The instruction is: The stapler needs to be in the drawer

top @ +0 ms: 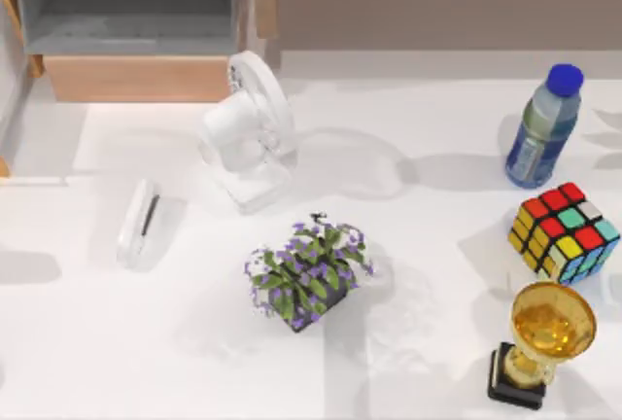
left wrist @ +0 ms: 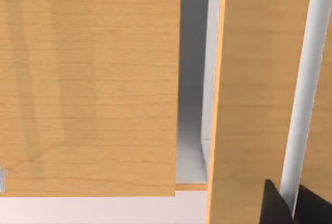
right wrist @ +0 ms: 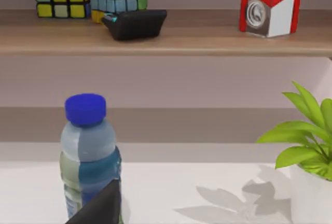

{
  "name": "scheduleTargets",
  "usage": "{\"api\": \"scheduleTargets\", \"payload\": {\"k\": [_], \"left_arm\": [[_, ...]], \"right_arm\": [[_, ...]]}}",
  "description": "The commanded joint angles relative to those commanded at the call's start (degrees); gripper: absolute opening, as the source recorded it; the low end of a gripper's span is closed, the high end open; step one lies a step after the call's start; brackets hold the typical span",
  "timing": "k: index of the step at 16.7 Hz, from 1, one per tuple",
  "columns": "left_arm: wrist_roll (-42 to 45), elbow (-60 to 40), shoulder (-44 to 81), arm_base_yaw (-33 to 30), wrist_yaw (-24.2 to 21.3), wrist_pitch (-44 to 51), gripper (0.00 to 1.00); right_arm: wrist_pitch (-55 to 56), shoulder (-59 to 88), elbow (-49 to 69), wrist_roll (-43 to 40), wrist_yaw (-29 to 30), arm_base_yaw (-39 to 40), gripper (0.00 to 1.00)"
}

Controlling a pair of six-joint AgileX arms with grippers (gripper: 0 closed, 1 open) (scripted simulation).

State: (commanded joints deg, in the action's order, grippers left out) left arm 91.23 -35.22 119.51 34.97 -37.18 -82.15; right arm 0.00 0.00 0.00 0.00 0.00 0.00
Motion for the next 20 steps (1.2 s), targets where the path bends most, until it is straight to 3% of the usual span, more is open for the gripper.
{"api": "scheduleTargets", "payload": {"k": [4, 9, 20], "left_arm": [[0.16, 6.30, -2.44, 3.64, -3.72, -3.51, 0.00], [0.17, 7.28, -2.84, 4.21, -4.29, -4.05, 0.00], [0.17, 7.28, -2.84, 4.21, -4.29, -4.05, 0.83]], "right_arm": [[0.00, 0.00, 0.00, 0.00, 0.00, 0.00, 1.00], [0.00, 0.00, 0.00, 0.00, 0.00, 0.00, 1.00], [0.00, 0.00, 0.00, 0.00, 0.00, 0.00, 1.00]]}}
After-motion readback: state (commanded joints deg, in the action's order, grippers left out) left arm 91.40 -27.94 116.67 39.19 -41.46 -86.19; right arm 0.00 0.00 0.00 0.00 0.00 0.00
